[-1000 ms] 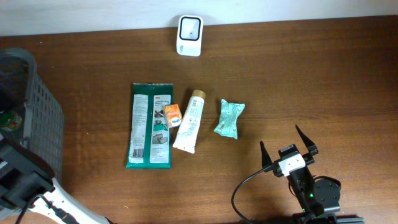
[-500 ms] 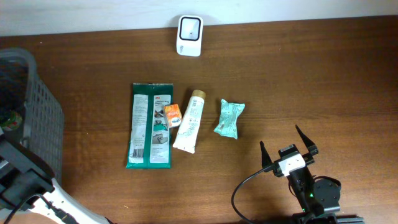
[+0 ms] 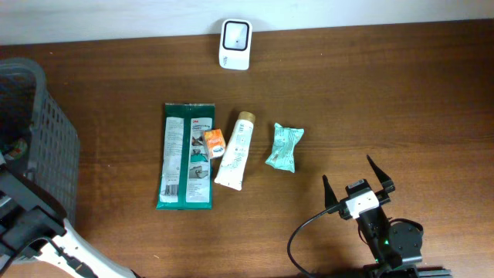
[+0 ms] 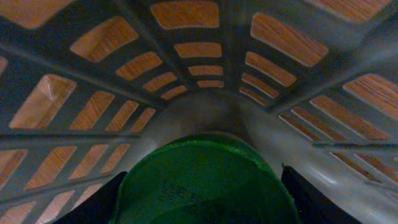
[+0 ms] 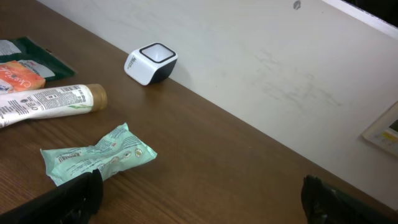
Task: Scan the item barcode
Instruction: 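Reach into basket and grasp the green-lidded jar, then carry jar to the scanner and set it down right of the packet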
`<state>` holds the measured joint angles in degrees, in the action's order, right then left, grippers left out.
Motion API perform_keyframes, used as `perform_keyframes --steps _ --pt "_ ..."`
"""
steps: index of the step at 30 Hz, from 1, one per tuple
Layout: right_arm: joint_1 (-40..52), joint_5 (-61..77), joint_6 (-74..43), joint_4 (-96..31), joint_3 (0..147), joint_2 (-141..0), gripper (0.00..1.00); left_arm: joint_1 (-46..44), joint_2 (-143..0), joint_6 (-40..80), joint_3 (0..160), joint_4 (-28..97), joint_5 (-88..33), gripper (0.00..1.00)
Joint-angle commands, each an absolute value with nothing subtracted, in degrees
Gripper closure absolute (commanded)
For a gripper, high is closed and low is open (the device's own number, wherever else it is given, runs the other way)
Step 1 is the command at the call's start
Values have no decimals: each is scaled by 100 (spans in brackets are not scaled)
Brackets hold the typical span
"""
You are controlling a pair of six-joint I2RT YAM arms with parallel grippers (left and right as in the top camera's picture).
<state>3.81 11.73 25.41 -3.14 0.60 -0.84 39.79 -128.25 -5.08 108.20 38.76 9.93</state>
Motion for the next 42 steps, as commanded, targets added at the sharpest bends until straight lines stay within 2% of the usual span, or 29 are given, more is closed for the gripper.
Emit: perform_keyframes --steps 1,6,12,22,25,31,37,42 --pt "412 1203 2504 -342 32 -51 2 3940 -12940 -609 10822 3913 860 56" --pt "412 1203 2506 -342 32 -51 2 3940 -12573 -550 10871 3959 856 64" --pt "412 1203 2504 -342 32 -51 2 3938 -11533 -91 10871 4246 851 64" --pt "412 1203 2504 -342 32 -51 2 3739 -9227 427 10871 4429 191 65" --pt "412 1203 2504 -342 32 -51 2 3210 -8641 458 10871 4440 -93 66" --pt "412 1203 2506 -342 32 -51 2 1341 -8184 454 10868 4648 -86 66" --pt "412 1203 2506 -342 32 -51 2 -414 -8698 451 10868 5006 -69 66" --pt "412 1203 2506 -342 32 -51 2 -1400 -9356 454 10868 5043 -71 66"
